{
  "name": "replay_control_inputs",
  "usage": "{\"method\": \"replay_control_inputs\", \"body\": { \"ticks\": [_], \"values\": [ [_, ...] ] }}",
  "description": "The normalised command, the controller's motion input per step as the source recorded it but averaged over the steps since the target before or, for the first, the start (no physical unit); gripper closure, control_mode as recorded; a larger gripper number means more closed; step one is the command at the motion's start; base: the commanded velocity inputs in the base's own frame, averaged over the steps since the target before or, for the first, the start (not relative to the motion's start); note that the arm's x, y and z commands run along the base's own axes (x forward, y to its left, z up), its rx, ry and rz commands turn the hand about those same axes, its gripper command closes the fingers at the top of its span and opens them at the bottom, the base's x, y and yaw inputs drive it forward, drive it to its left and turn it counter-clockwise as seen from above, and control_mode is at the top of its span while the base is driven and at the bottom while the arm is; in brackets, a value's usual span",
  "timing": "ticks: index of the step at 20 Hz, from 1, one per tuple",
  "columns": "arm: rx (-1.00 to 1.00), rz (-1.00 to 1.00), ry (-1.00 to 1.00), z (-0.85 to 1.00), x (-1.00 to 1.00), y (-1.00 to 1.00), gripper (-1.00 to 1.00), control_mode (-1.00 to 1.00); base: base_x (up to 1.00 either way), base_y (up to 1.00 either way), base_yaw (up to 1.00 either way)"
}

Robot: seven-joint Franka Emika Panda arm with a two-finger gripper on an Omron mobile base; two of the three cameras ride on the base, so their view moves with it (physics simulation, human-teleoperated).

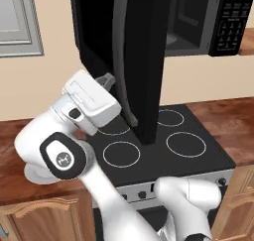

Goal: Pick the squash from the counter and place it in the microwave. Then turn on the microwave.

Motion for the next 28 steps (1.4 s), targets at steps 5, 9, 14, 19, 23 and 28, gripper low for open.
{"method": "replay_control_inputs", "body": {
  "ticks": [5, 9, 14, 19, 23, 28],
  "values": [
    [0.00, 0.03, 0.00, 0.41, 0.00, -0.84, 1.00, -1.00, 0.00, 0.00, 0.00],
    [0.00, 0.06, 0.00, 0.36, 0.00, -0.85, 1.00, -1.00, 0.00, 0.00, 0.00],
    [0.00, 0.08, 0.00, 0.30, 0.00, -0.81, 1.00, -1.00, 0.00, 0.00, 0.00],
    [0.00, 0.13, 0.01, 0.18, 0.00, -0.77, 1.00, -1.00, 0.00, 0.00, 0.00],
    [0.04, 0.20, 0.07, 0.10, 0.00, -0.70, 1.00, -1.00, 0.00, 0.00, 0.00],
    [0.10, 0.24, 0.13, 0.08, 0.00, -0.69, 1.00, -1.00, 0.00, 0.00, 0.00]
  ]
}}
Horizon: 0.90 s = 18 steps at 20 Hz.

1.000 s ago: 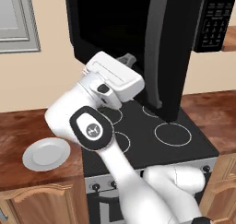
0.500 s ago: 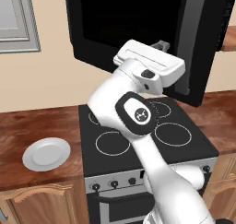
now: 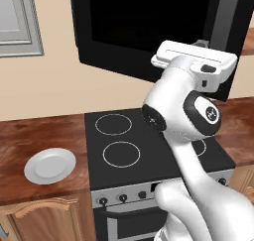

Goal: Pick the squash from the counter and place it in the microwave. Then turn on the microwave.

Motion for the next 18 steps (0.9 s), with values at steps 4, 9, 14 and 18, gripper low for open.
{"method": "replay_control_inputs", "body": {
  "ticks": [4, 9, 14, 18],
  "values": [
    [0.08, 0.21, 0.18, 0.07, 0.03, -0.64, 1.00, -1.00, 0.00, 0.00, 0.00],
    [0.09, 0.22, 0.23, 0.09, 0.25, -0.55, 1.00, -1.00, 0.00, 0.00, 0.00],
    [0.12, 0.31, 0.19, 0.01, 0.44, -0.50, 1.00, -1.00, 0.00, 0.00, 0.00],
    [0.11, 0.34, 0.15, 0.00, 0.32, -0.38, 1.00, -1.00, 0.00, 0.00, 0.00]
  ]
}}
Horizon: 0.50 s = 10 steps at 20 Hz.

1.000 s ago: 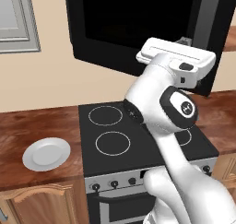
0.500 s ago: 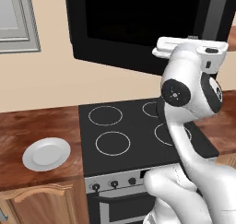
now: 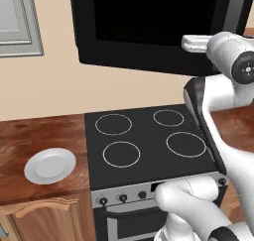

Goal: Pick the squash from the counter and place it in the microwave. Then turn on the microwave.

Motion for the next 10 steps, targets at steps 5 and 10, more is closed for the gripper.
{"method": "replay_control_inputs", "body": {
  "ticks": [5, 10],
  "values": [
    [0.07, 0.34, 0.11, 0.00, 0.14, -0.25, 1.00, -1.00, 0.00, 0.00, 0.00],
    [0.08, 0.31, 0.12, 0.00, 0.32, -0.25, 1.00, -1.00, 0.00, 0.00, 0.00]
  ]
}}
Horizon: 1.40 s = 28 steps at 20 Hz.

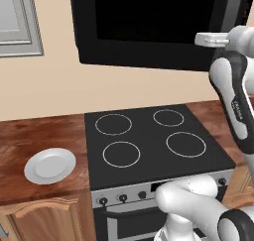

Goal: Pick the squash from the counter and place it in the microwave. Then turn on the microwave.

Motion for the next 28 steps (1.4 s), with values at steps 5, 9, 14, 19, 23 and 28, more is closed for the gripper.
{"method": "replay_control_inputs", "body": {
  "ticks": [5, 9, 14, 19, 23, 28],
  "values": [
    [0.03, 0.24, 0.13, 0.00, 0.35, -0.12, 1.00, -1.00, 0.00, 0.00, 0.00],
    [0.00, 0.18, 0.10, 0.00, 0.29, -0.01, 1.00, -1.00, 0.00, 0.00, 0.00],
    [0.00, 0.12, 0.09, 0.00, 0.40, 0.00, 1.00, -1.00, 0.00, 0.00, 0.00],
    [0.00, 0.06, 0.04, 0.00, 0.58, 0.00, 1.00, -1.00, 0.00, 0.00, 0.00],
    [0.00, 0.04, 0.02, 0.00, 0.50, 0.02, 1.00, -1.00, 0.00, 0.00, 0.00],
    [0.00, 0.00, 0.00, -0.01, 0.46, 0.18, 1.00, -1.00, 0.00, 0.00, 0.00]
  ]
}}
